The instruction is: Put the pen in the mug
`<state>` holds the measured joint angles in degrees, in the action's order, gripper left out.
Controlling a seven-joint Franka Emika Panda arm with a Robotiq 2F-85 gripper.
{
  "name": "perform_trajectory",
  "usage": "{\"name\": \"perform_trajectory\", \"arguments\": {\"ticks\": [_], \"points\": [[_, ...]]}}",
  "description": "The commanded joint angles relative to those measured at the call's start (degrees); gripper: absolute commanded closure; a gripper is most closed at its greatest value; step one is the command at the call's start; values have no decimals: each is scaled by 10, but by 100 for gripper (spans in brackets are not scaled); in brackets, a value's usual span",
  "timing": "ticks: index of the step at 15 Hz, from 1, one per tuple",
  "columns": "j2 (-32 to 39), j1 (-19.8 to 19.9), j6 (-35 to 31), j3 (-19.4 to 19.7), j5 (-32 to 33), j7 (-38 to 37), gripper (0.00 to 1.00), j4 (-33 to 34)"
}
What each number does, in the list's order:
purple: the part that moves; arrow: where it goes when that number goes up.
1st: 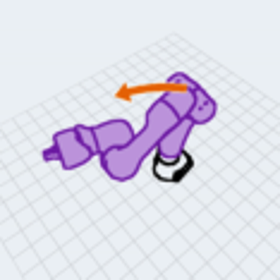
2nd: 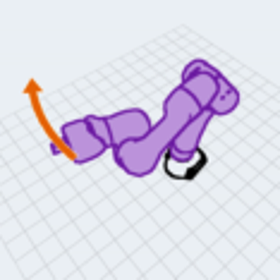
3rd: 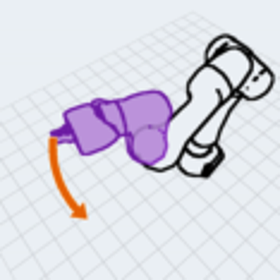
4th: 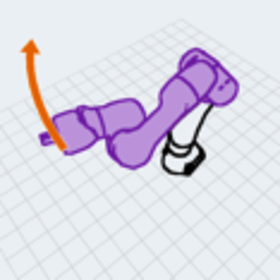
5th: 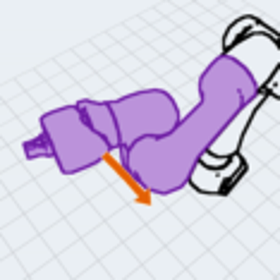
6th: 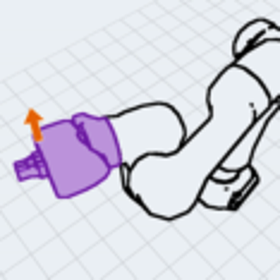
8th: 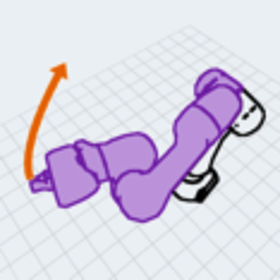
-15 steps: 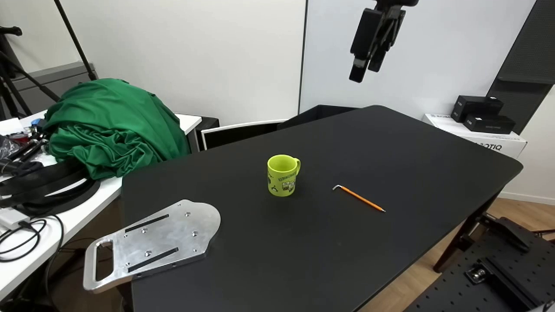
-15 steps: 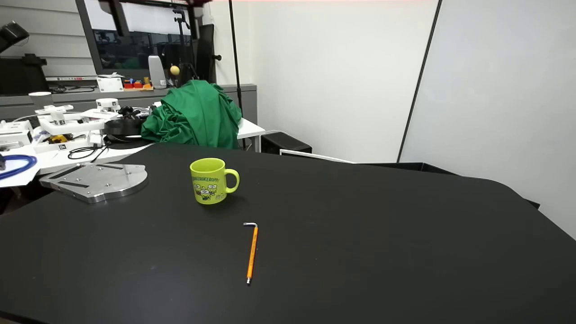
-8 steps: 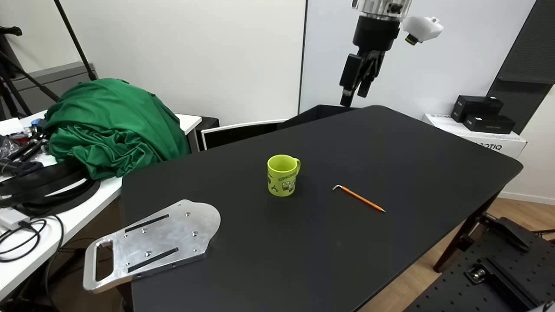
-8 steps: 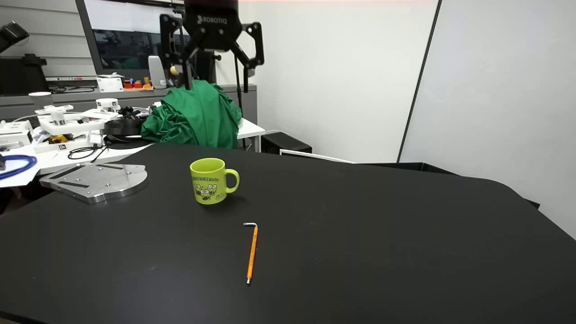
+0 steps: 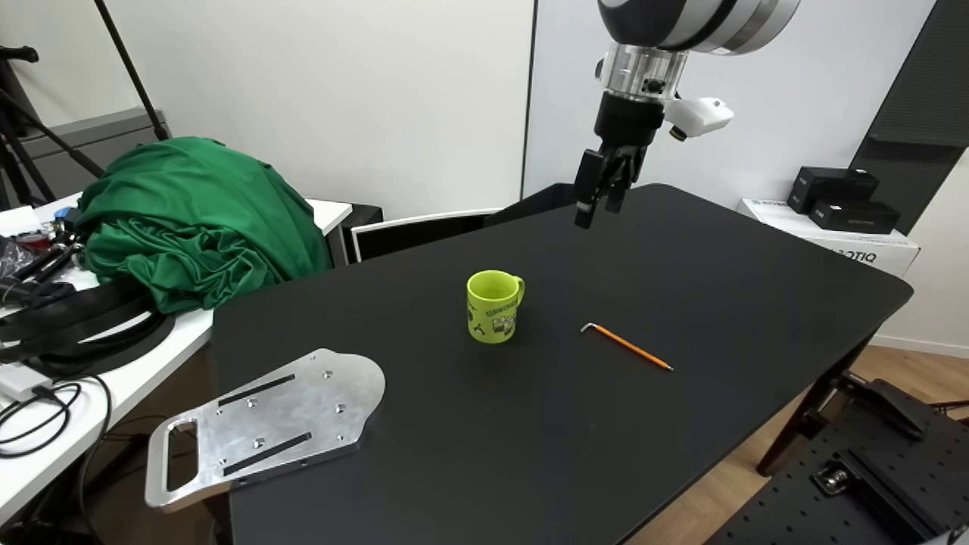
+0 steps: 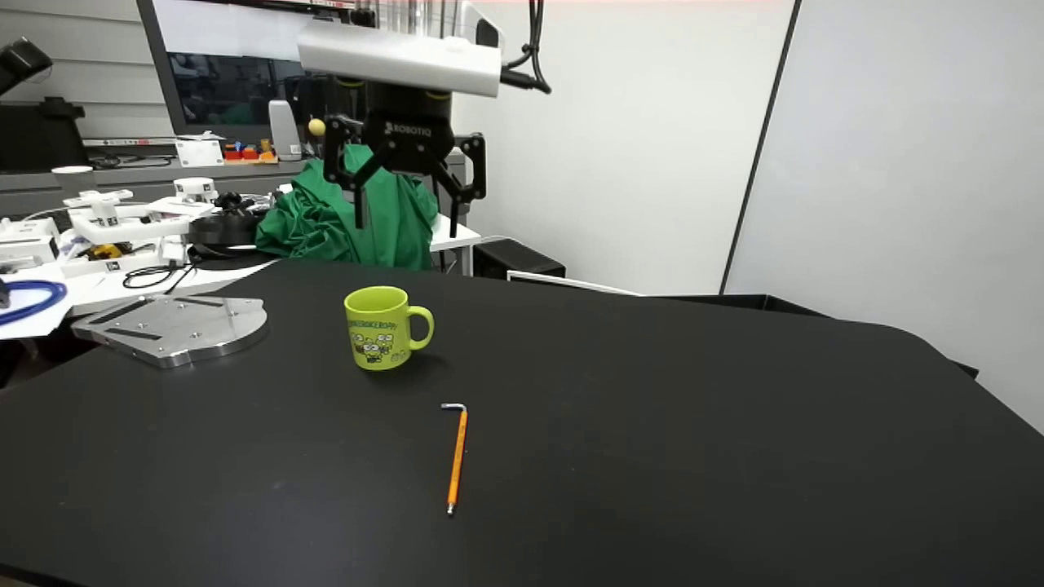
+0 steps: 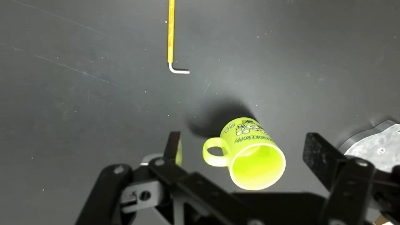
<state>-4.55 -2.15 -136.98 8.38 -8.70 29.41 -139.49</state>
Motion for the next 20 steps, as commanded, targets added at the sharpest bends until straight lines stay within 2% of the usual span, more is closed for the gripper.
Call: {"name": "perform_trajectory", "arguments": {"ticks": [1,3,7,10,14,20], "points": [[-4,14,1,-14,-1,1,0,1],[-7,14,2,-14,-1,1,0,0],[62,31,-48,-18,46,-30,0,1],[109,45,-91,-22,58,-35,0,-1],[165,67,-154,-41,28,-17,0,-2],[229,104,-201,-75,3,-26,0,-4]]}}
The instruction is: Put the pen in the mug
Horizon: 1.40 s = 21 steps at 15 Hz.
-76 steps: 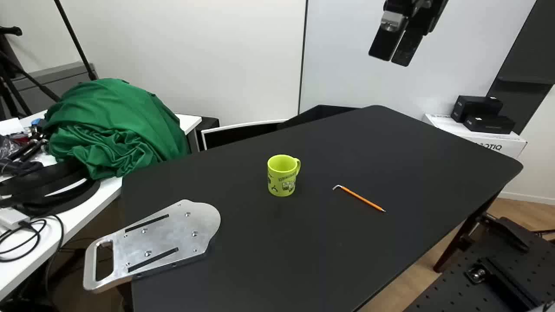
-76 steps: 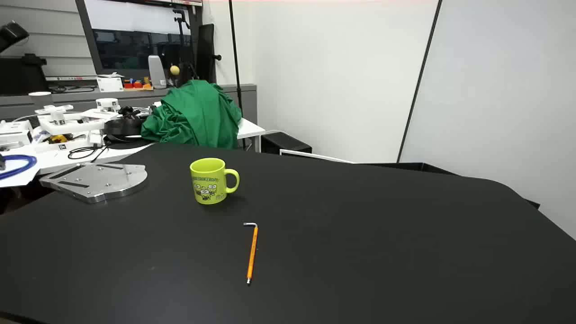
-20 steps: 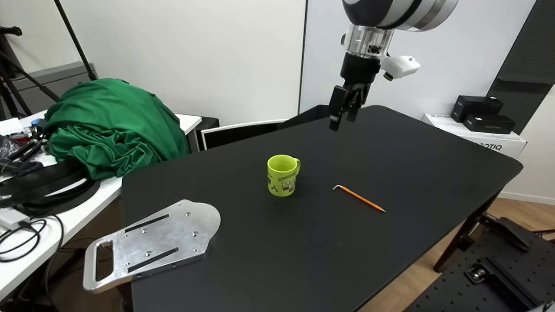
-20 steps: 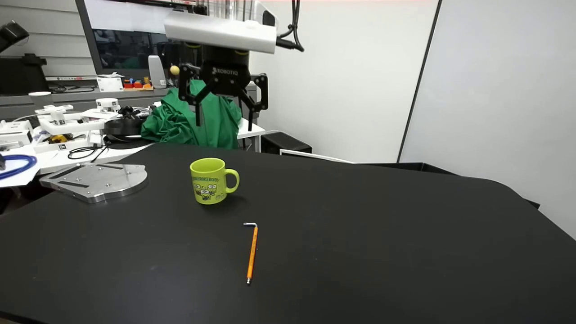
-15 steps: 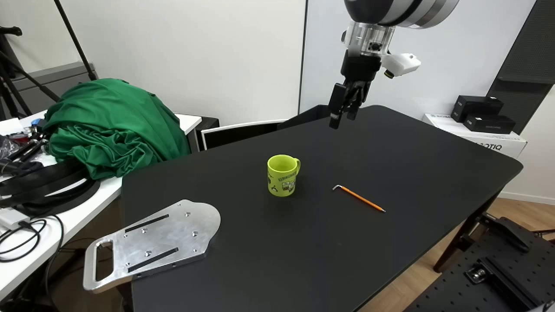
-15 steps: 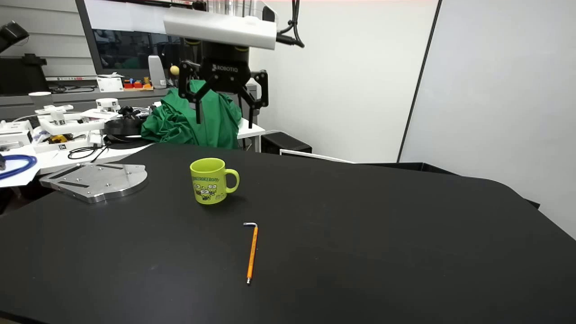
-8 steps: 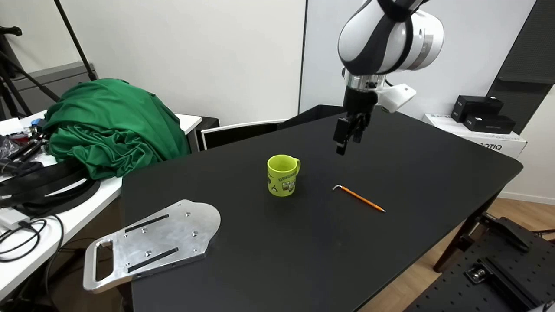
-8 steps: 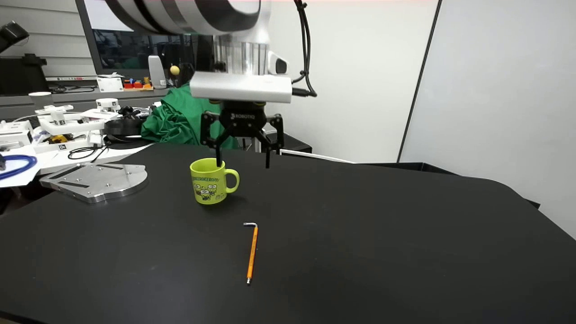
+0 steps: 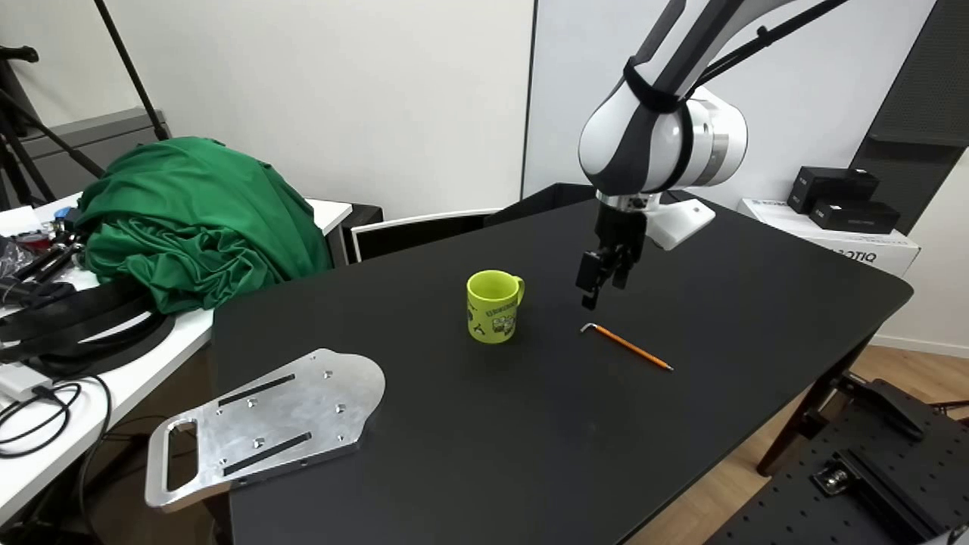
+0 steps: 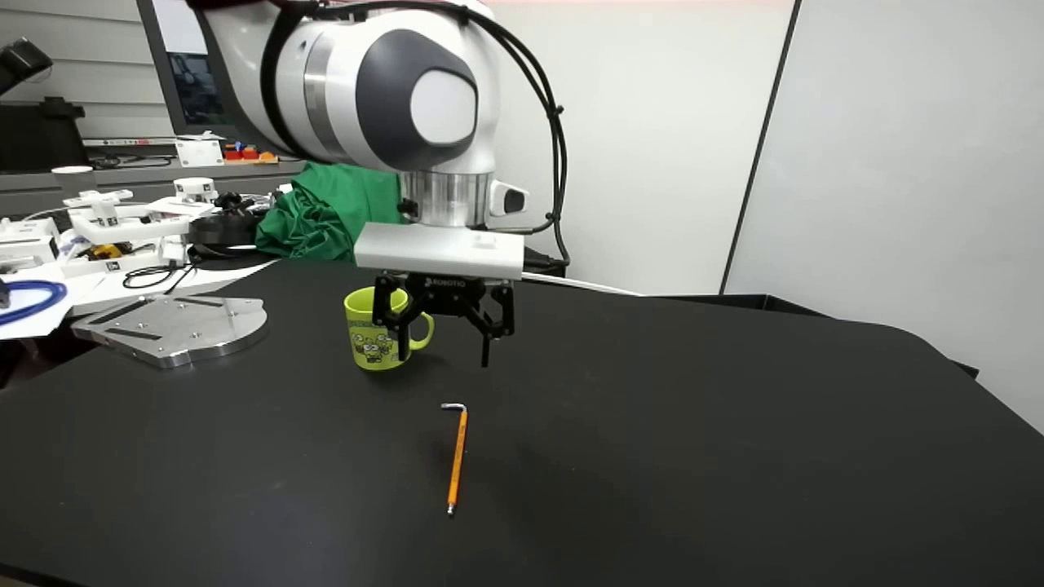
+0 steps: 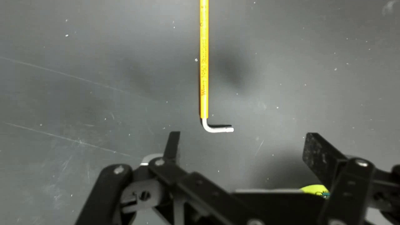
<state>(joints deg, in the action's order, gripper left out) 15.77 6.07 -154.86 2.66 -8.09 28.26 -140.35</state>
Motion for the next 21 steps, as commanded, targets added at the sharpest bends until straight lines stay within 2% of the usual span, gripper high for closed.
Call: {"name": "perform_trajectory", "arguments": {"ticks": [1,6,10,21], "points": [[34,28,-29,-22,-3,-14,0,5],[74,58,-97,-37,6,-17,0,4],[90,71,-119,-49,13,-24,0,2],[114,61,-156,-36,52,-54,0,-3]]}}
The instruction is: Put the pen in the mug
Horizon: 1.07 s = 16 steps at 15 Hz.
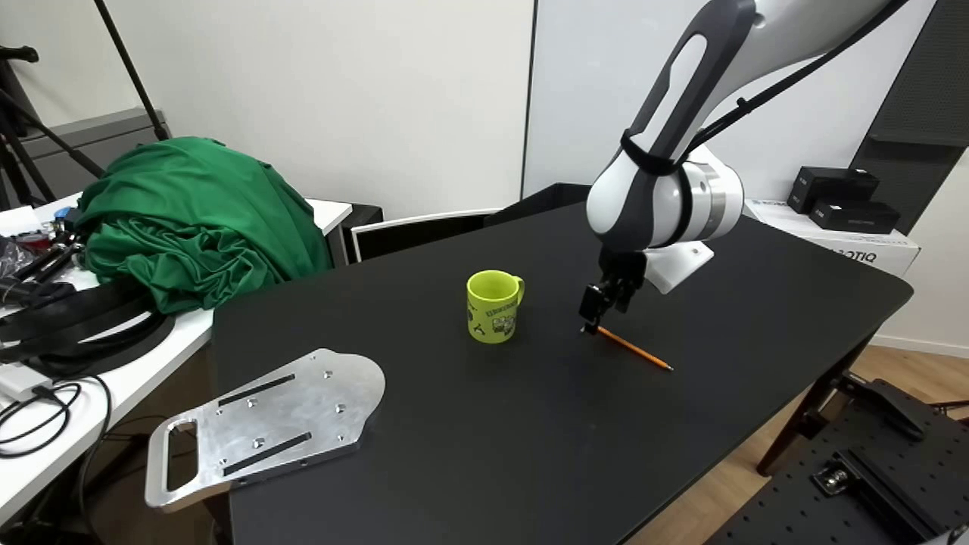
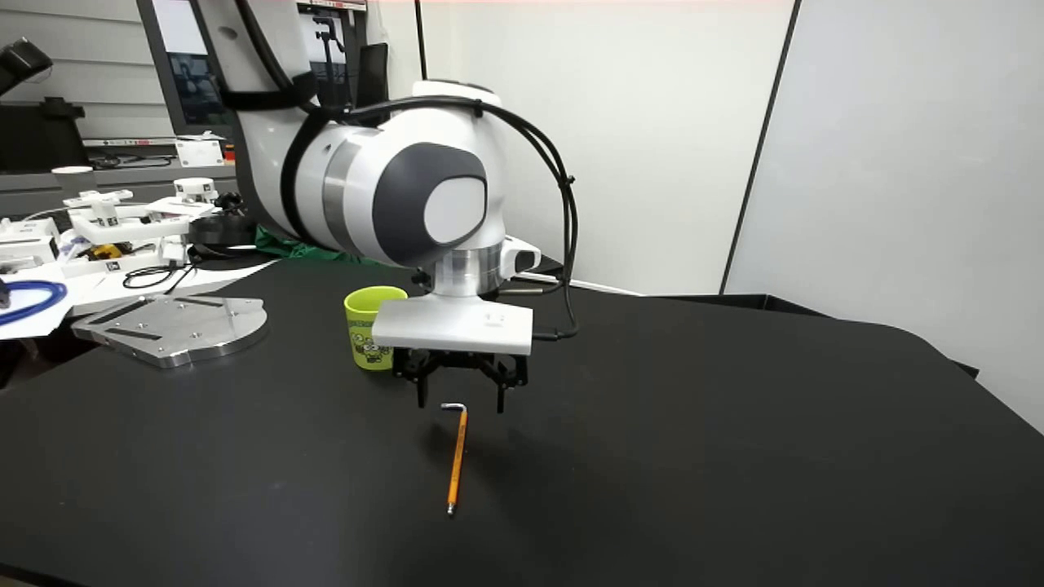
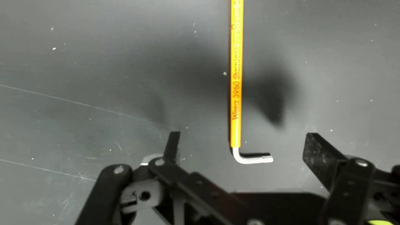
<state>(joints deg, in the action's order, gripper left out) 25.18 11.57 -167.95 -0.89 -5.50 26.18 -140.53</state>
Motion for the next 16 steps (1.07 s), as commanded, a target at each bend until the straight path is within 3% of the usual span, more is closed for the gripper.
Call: {"name": "perform_trajectory", "arguments": {"ticks": [1,5,6,7,16], "points": [[24,4,-27,2,32,-38,0,-1],[36,-1,-35,12,54,-54,0,0],[39,-1,-38,14,59,-58,25,0],[43,-1,-42,14,62,-60,25,1],[47,-3,-50,19,78,-82,88,4]]}}
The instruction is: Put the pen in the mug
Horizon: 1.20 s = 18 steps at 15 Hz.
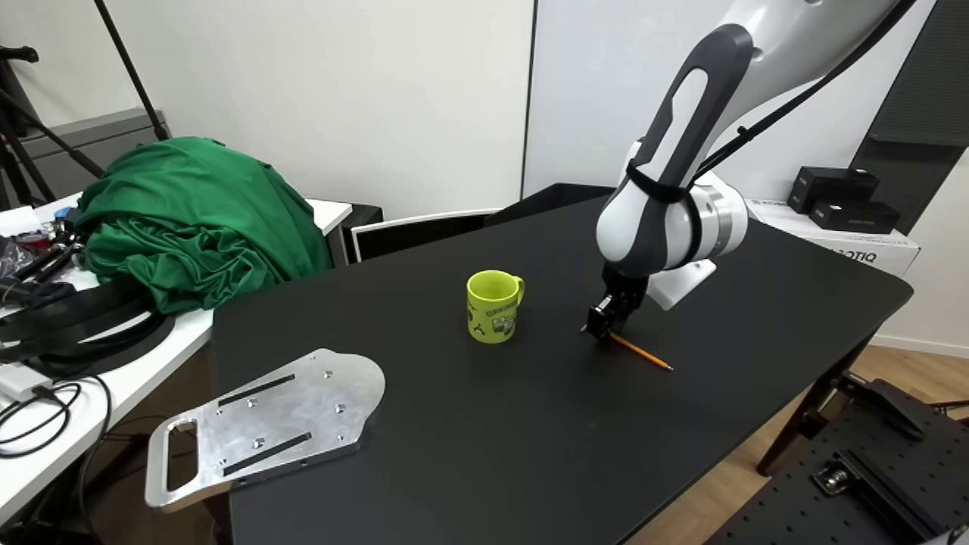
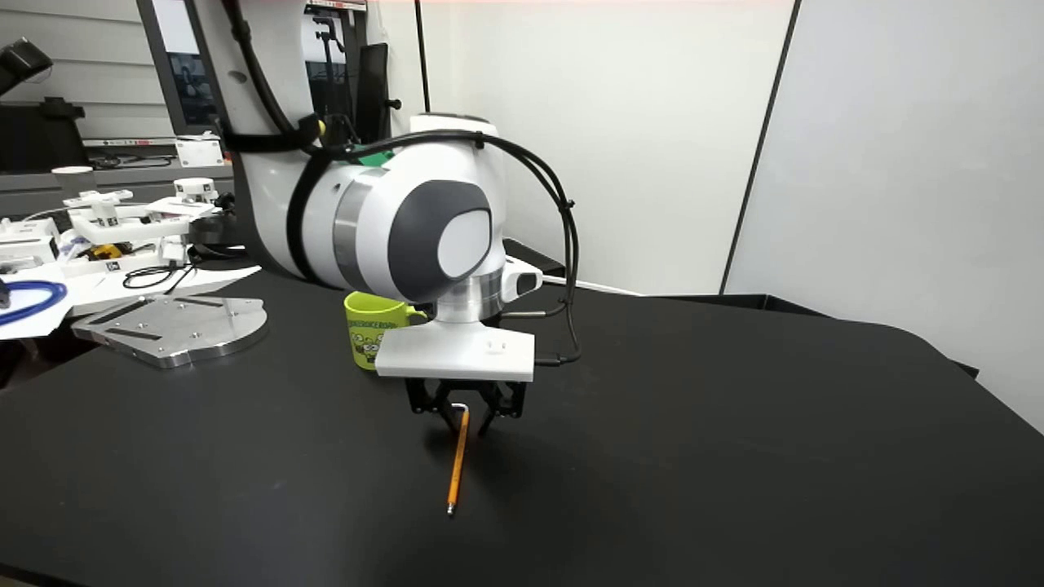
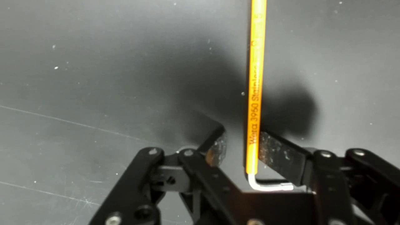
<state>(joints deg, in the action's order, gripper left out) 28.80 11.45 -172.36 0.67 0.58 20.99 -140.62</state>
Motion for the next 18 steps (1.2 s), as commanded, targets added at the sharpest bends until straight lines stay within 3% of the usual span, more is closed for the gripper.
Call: {"name": "perform_trajectory", "arguments": {"ticks": [1,3,4,9,18], "points": [[8,-2,-5,4,18,-32,96,4],[5,-2,-4,4,20,-36,100,5],[5,-2,-3,3,20,-36,96,5],[-8,-7,13,2,20,-41,96,6],[-87,-50,84,7,22,-70,96,16]]}}
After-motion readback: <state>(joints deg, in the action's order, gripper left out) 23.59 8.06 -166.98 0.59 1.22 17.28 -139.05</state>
